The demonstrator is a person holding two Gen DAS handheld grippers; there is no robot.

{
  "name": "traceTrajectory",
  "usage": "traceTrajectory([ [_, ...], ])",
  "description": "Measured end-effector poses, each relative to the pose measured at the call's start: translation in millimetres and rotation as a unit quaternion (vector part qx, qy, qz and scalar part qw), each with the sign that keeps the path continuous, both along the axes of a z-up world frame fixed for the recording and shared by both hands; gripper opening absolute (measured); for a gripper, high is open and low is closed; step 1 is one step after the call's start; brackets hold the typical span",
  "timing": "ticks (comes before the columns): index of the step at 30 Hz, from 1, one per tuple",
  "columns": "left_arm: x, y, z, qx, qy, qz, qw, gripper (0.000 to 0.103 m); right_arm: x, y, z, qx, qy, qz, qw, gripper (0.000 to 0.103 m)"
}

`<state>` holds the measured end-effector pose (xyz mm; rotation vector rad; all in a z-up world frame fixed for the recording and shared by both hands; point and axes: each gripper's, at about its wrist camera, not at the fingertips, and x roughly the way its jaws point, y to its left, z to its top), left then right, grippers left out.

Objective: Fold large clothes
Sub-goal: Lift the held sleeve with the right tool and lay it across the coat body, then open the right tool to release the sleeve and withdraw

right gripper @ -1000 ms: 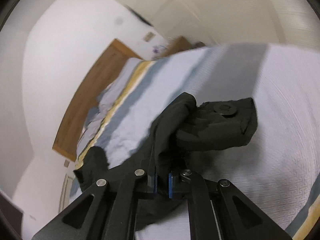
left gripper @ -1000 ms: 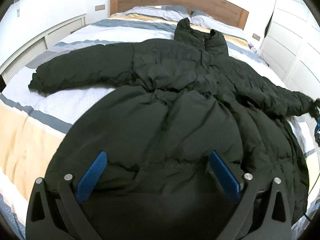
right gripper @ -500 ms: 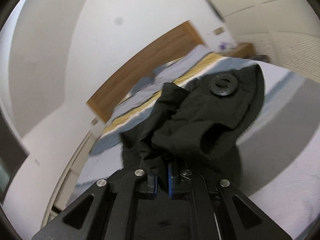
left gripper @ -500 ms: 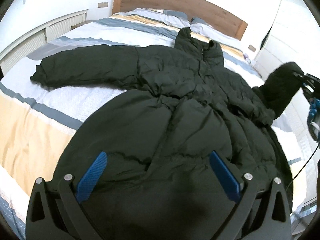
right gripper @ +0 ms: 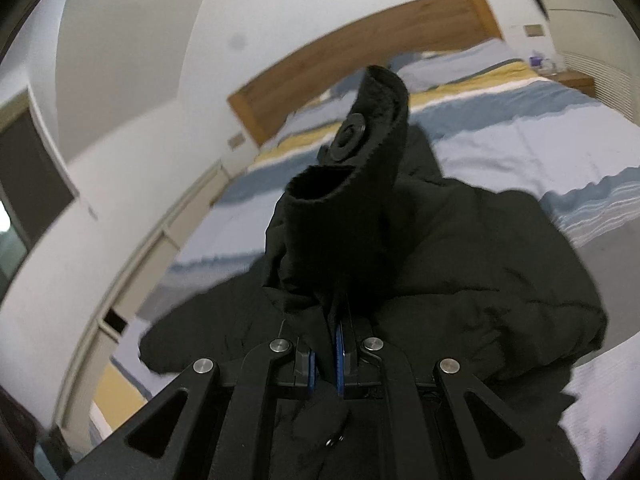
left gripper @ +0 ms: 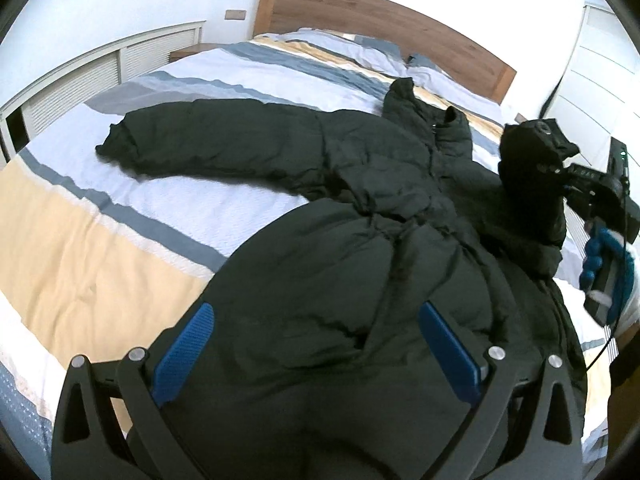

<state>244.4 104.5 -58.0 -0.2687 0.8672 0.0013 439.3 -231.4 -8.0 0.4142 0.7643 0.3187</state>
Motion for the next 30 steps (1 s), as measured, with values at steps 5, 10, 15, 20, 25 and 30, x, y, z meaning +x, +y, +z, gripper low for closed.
traceTrajectory([
  [5, 0.2, 3.1, -6.7, -0.002, 0.010, 0.002, 0.9999, 0.103, -0.3, 32.4, -33.4, -0.082, 0.039, 0.037, 0.995, 0.008],
  [10, -3.0, 4.2, -7.9, -0.003, 0.008, 0.006, 0.9999, 0.103, 3.6, 35.3, -62.9, -0.120, 0.074, 0.056, 0.988, 0.011],
  [15, -5.5, 4.9, -4.3, 0.003, 0.003, 0.010, 0.9999, 0.103, 3.7, 40.6, -70.5, -0.161, 0.090, 0.054, 0.981, 0.017],
  [20, -6.2, 3.5, 6.2, 0.014, -0.002, 0.013, 0.9998, 0.103, -4.6, 45.1, -55.4, -0.139, 0.071, 0.082, 0.984, 0.076],
  [25, 0.6, -11.3, 17.7, 0.027, -0.003, -0.002, 0.9996, 0.103, -30.8, 56.8, -29.7, -0.147, 0.022, 0.139, 0.979, 0.076],
  [30, 14.6, -34.5, 25.5, 0.048, -0.001, -0.027, 0.9985, 0.103, -46.2, 25.4, -8.9, -0.158, -0.003, 0.130, 0.979, 0.075],
])
